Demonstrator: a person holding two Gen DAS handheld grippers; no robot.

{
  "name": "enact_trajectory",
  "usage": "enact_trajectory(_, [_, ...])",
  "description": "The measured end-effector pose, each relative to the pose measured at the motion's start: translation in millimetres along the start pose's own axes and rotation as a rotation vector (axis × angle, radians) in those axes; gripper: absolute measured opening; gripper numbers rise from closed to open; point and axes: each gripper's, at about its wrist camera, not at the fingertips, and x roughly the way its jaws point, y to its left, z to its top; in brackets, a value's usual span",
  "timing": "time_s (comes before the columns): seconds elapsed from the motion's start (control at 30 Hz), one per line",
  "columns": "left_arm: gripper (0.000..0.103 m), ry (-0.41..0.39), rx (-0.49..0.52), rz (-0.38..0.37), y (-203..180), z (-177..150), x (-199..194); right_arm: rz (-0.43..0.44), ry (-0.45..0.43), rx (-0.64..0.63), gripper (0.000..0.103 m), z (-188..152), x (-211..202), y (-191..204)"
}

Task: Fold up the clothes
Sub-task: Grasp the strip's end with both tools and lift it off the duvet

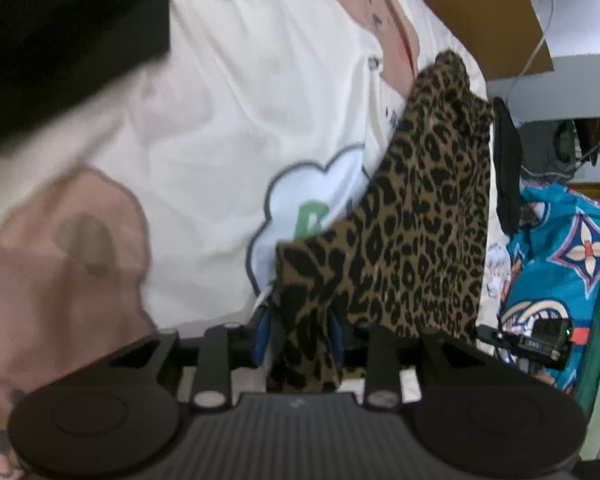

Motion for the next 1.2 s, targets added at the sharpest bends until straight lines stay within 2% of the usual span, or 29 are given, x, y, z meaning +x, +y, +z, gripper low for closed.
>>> enact_trajectory(0.1, [0.042, -0.060, 0.010, 0.002, -4.5, 9.5, -16.2, -0.009, -0.029, -0.006, 0.035, 5.5, -12.1, -1.0])
enact_trajectory(0.4, [0.042, -0.137, 0.077, 0.019, -45.0, 46.9, -31.4, -0.018, -0.119, -0.022, 0.035, 23.0, -32.8, 4.3])
enact_trajectory(0.63, [0.042, -0.126, 0.152, 0.031, -86.7, 68.5, -33.7, -0.022, -0.167, -0.063, 0.035, 32.1, -36.5, 18.8])
enact_trajectory(0.97, [0.042, -0.084, 0.315, 0.094, -157.6, 96.3, -34.3, -0.037, -0.218, -0.127, 0.035, 50.6, -41.1, 47.7])
enact_trajectory(1.2, [0.042, -0.079, 0.423, 0.092, -197.7, 109.5, -8.3, -0.135, -0.194, -0.185, 0.035, 89.8, -56.6, 81.2])
